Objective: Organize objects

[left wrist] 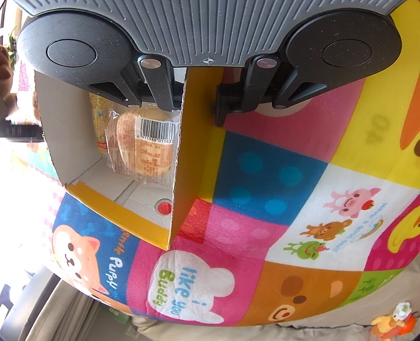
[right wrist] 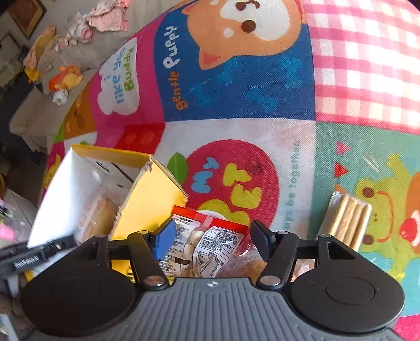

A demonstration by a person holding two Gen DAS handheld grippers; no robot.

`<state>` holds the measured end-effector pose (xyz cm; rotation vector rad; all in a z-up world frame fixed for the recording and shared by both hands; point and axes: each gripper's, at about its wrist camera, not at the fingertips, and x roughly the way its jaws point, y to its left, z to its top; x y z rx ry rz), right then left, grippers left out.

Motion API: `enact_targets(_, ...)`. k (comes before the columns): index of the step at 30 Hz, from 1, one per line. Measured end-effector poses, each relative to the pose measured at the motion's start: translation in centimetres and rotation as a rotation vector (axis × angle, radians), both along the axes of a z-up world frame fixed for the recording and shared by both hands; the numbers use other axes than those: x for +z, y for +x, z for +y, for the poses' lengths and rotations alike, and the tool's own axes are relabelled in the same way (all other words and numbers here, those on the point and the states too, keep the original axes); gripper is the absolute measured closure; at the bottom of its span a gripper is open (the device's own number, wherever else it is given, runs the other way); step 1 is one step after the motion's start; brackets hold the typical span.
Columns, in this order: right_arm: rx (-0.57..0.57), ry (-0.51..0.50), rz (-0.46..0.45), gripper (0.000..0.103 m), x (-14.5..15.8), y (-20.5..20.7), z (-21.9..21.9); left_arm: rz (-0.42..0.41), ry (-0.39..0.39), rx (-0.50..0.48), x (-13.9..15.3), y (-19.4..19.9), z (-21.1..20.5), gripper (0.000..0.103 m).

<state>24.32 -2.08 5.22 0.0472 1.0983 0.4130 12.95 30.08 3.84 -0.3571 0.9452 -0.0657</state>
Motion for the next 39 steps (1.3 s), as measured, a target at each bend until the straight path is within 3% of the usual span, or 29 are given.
enact_targets(2, 0.055, -0.108, -0.067, 0.026, 0.4, -1.4, 0.5, -0.001, -0.001, 0.000, 0.0, 0.0, 0.0, 0.088)
enact_targets(6, 0.110, -0.264, -0.156, 0.026, 1.2, -4.0, 0.5, -0.001, -0.002, 0.002, 0.0, 0.0, 0.0, 0.088)
enact_targets(9, 0.119, -0.486, -0.293, 0.031, 1.3, -6.3, 1.0, -0.004, -0.003, 0.001, -0.1, 0.0, 0.0, 0.088)
enact_targets(11, 0.101, -0.425, -0.282, 0.034, 2.1, -7.1, 0.1, -0.004, -0.005, 0.003, -0.1, -0.1, 0.1, 0.088)
enact_targets(16, -0.044, -0.080, -0.218, 0.034, 5.4, -7.9, -3.2, -0.002, 0.000, 0.004, 0.0, 0.0, -0.1, 0.088)
enact_targets(20, -0.130, 0.072, -0.109, 0.034, 4.8, -7.2, -4.2, -0.001, -0.004, 0.009, 0.0, 0.0, 0.0, 0.088)
enact_targets(26, -0.259, -0.027, -0.007, 0.034, 0.2, -5.0, -2.3, 0.004, 0.000, 0.009, 0.1, 0.0, -0.1, 0.088)
enact_targets(35, -0.242, -0.098, -0.042, 0.032, -0.8, -4.0, -1.4, 0.000, -0.005, 0.013, 0.0, 0.0, 0.0, 0.088)
enact_targets(37, -0.230, -0.109, -0.060, 0.023, -1.0, -3.7, -1.2, 0.000, -0.004, 0.013, 0.0, -0.1, 0.0, 0.088)
enact_targets(39, -0.228, -0.140, -0.086, 0.004, -1.6, -3.3, -1.2, -0.001, -0.003, 0.010, 0.0, -0.1, 0.0, 0.088)
